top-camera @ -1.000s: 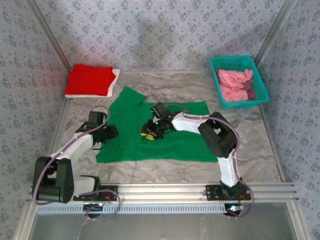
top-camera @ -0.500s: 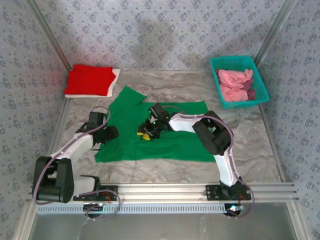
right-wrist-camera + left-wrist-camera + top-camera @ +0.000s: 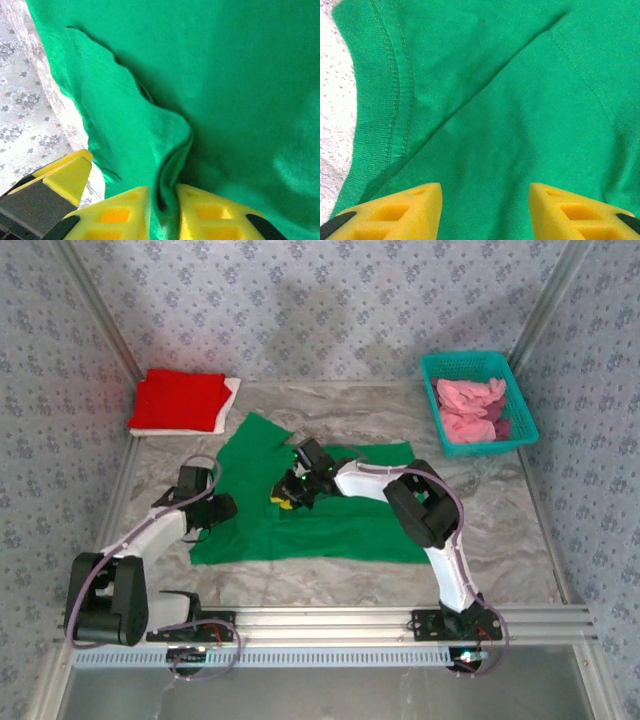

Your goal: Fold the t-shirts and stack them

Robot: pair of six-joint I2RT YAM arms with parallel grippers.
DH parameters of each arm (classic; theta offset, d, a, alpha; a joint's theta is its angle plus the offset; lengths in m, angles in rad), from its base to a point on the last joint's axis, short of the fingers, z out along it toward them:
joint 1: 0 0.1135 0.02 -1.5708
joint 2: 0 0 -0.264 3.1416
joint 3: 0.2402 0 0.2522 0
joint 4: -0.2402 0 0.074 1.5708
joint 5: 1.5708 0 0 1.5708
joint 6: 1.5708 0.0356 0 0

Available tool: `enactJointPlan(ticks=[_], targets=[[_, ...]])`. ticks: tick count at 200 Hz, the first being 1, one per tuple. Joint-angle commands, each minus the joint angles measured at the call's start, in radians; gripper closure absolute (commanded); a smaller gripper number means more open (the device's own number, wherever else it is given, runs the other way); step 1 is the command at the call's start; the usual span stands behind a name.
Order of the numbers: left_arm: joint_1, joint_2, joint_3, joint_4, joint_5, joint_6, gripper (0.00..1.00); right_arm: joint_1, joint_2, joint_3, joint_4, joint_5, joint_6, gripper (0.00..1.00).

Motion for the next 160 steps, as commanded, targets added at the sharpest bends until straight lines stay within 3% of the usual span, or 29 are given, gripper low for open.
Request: enactJointPlan(ticks=[1,28,56,81,96,112,132,160], targets=[[0.008,0.001,-0.007,0.008,0.01,0.016,0.51,-0.013,0.032,0.034,-0.052,0.022,-0.028,0.83],[0.008,-0.015,-0.011,0.005,0.002,0.015,0.51,-0.015,0.019,0.04,-0.083,0.04,-0.058,0.98],[0.008,-0.024,-0.01,0.007,-0.007,0.012,0.51,-0.013,-0.013,0.047,-0.134,0.101,-0.138,0.99],[0.008,-0.023,-0.006,0.023,-0.007,0.004,0.51,-0.012,0.0,0.093,-0.209,0.17,-0.239,0.95],[0.008,-0.014,-0.002,0.034,-0.01,0.003,0.51,-0.016,0.022,0.136,-0.248,0.198,-0.281,0.85],[0.008,-0.002,0.012,0.052,-0.013,0.003,0.51,-0.023,0.032,0.166,-0.26,0.239,-0.31,0.86],[0.008,0.028,0.064,0.062,-0.011,0.006,0.51,-0.04,0.035,0.203,-0.287,0.256,-0.34,0.66],[0.008,0.097,0.194,0.081,0.007,0.021,0.49,-0.081,-0.026,0.229,-0.373,0.299,-0.399,0.61]])
